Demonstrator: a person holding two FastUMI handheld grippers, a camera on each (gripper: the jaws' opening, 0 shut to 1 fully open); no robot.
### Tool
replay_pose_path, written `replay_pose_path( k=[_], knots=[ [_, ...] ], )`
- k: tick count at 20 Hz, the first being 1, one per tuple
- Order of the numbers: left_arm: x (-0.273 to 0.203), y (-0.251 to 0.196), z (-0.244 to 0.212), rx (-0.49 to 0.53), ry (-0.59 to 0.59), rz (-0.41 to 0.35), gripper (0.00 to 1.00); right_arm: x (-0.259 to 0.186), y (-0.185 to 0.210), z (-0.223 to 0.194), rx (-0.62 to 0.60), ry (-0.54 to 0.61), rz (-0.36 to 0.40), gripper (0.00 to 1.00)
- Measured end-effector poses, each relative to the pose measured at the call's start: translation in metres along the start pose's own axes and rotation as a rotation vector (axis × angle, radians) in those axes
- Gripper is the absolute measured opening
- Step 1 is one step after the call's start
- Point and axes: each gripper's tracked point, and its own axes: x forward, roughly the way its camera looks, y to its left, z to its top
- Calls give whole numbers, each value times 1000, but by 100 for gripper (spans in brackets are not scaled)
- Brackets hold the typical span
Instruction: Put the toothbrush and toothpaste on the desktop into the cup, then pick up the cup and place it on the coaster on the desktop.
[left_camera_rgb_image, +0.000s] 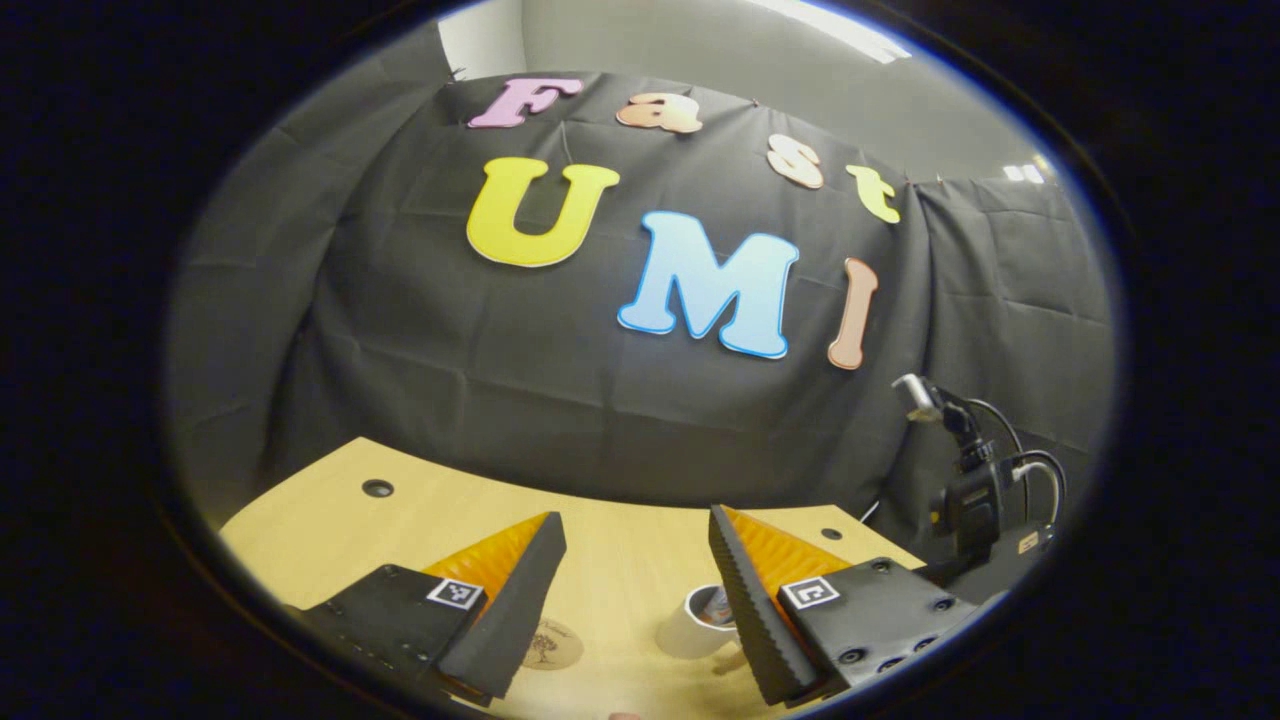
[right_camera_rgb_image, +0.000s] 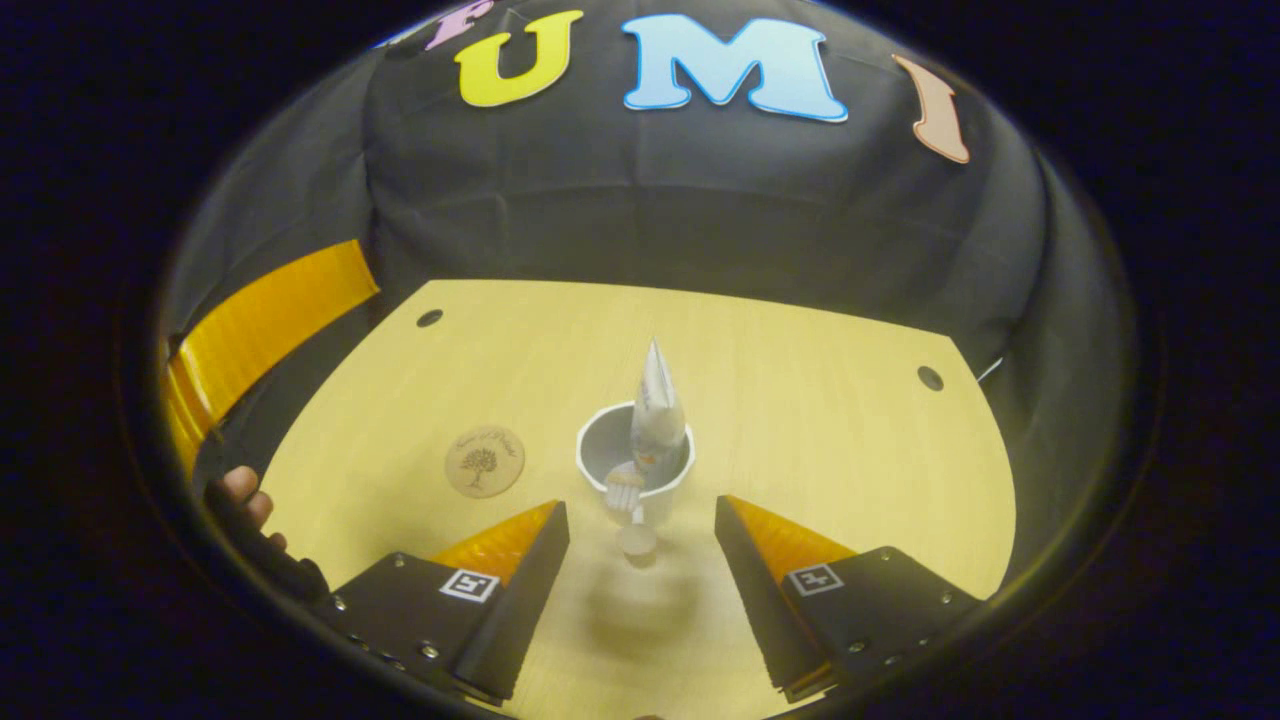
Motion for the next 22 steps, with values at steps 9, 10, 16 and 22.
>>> replay_pose_path(
  k=[9, 10, 16, 22],
  knots=[
    [-19, 22, -8, -56, 35, 35, 92, 47, 5, -28, 12, 216, -2, 88],
    [-20, 23, -10, -59, 38, 35, 92, 50, 5, -31, 15, 232, -1, 87],
    [-18, 30, -15, -73, 57, 43, 92, 61, 4, -39, 14, 325, 1, 88],
    [-21, 36, -21, -94, 73, 48, 92, 69, 1, -39, -29, 387, -22, 84]
  ],
)
